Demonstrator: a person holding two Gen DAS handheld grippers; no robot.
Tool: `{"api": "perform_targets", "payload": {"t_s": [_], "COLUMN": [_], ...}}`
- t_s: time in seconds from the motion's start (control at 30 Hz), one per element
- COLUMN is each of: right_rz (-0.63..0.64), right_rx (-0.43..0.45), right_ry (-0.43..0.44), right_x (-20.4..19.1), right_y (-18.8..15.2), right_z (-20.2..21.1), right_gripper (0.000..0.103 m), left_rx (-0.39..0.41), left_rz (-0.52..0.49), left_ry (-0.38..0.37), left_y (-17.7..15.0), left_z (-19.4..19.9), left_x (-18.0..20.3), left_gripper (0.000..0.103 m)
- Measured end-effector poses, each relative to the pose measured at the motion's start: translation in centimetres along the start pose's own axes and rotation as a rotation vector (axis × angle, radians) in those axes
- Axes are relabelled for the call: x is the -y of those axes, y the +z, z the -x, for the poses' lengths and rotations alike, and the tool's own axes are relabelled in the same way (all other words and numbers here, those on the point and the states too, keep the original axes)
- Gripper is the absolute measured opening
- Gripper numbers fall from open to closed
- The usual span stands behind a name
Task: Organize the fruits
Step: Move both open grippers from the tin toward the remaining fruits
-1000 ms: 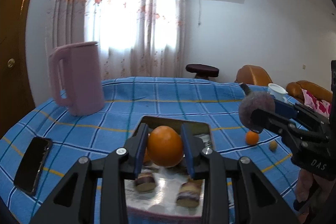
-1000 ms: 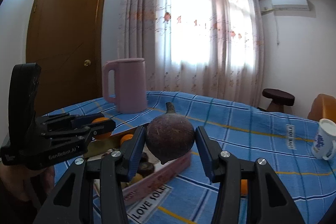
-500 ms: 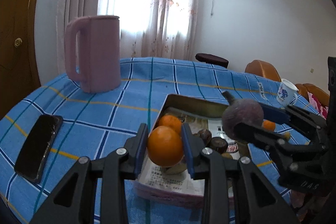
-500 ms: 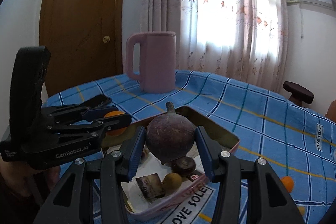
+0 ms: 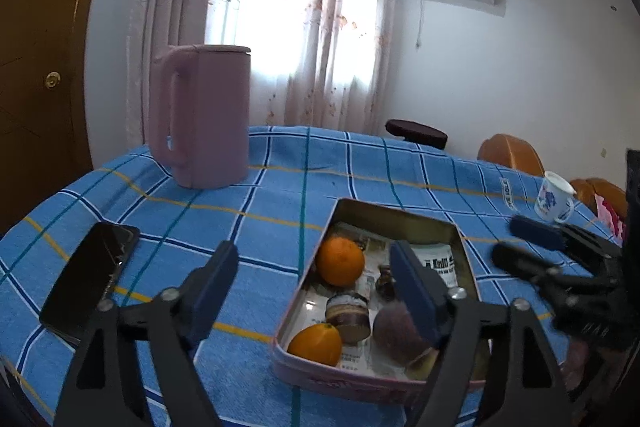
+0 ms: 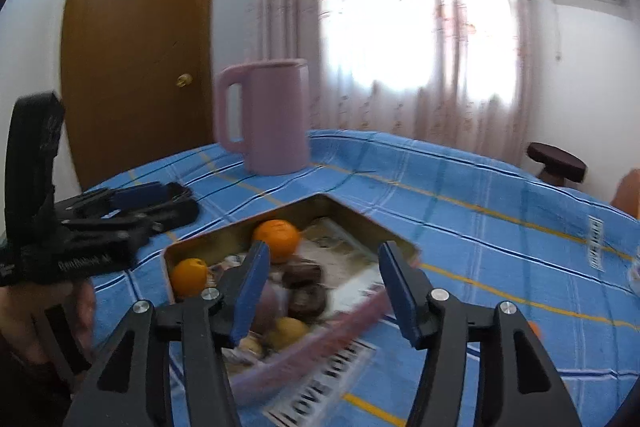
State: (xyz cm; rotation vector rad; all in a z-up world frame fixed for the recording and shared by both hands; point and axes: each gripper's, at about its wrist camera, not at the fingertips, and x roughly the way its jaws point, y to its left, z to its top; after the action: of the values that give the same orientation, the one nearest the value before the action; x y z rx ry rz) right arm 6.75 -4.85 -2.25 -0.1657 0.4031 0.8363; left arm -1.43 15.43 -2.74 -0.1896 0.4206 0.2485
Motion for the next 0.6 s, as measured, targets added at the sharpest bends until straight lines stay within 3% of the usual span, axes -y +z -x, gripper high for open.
{"api": "perform_targets", "payload": {"t_s": [0.2,0.4,0.6], "right_rz": [-0.037,-0.165,-0.209], "right_rx": [-0.024,-0.039,-0.119], "right_ry": [-0.144,-0.310,-0.320], "right_x": [5.8,13.2,15.9], "right_y": [-1.4,-3.1,-4.4], "right_z": [4.1,8.3,8.6], "right_gripper": [0.061,0.061,0.061], "left_rx": [0.013,0.010,-0.033], "left_rz": [-0.030,-0.119,-0.230], "left_ry": [-0.031,-0.119,-0.202], "left_y": [0.7,1.0,0.7], "left_z": [0.2,-0.1,-1.4], "left_x": [2.0,7.8,14.2], "left_gripper": [0.087,0.095,0.097]}}
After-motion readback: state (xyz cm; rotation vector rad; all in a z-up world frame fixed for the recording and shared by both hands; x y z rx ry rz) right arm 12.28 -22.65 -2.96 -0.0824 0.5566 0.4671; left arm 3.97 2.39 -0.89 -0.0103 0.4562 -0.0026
